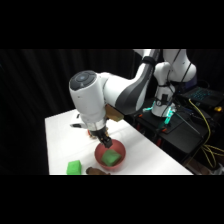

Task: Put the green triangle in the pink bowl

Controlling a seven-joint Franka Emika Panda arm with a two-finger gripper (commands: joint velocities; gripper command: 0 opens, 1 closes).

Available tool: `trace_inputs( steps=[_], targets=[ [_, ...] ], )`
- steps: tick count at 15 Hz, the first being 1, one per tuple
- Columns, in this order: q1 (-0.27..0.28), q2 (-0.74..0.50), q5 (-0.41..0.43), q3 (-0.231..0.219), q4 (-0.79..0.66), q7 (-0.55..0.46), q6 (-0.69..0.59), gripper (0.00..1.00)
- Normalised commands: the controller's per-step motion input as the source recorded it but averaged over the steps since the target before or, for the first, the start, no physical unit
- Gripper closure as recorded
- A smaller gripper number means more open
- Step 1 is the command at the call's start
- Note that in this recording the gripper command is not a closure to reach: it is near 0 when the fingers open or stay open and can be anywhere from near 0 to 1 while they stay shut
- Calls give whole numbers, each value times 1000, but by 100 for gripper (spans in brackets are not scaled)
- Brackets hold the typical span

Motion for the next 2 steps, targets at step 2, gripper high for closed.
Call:
trace_inputs(
  steps=[2],
  targets=[
    [24,-113,-39,-40,-16,-41,-36,0]
  ],
)
